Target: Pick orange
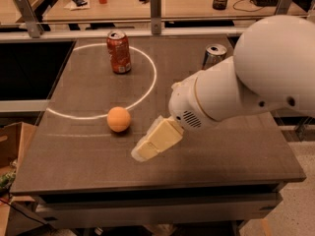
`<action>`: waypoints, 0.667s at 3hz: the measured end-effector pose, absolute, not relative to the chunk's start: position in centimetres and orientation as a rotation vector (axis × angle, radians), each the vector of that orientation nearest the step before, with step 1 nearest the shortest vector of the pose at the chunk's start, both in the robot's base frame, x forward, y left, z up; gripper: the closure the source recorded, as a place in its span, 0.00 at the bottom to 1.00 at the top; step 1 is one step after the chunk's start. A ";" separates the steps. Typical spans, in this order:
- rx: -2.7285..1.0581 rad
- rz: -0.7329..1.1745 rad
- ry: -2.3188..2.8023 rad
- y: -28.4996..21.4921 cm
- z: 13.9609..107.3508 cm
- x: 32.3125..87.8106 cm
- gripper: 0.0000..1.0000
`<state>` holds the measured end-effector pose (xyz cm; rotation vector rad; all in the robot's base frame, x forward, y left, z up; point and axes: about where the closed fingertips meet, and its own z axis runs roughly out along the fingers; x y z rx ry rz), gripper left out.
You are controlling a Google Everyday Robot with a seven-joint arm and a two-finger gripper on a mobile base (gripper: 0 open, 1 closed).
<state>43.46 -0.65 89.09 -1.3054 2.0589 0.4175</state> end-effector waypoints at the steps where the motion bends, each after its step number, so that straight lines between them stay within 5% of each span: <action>1: -1.196 0.418 2.084 -0.4 87.8 43.8 0.00; 2: -1.140 0.451 2.056 0.3 87.0 44.6 0.00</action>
Offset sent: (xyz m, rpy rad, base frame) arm 0.0233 0.0161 -0.0329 0.1652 -0.0556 -0.0966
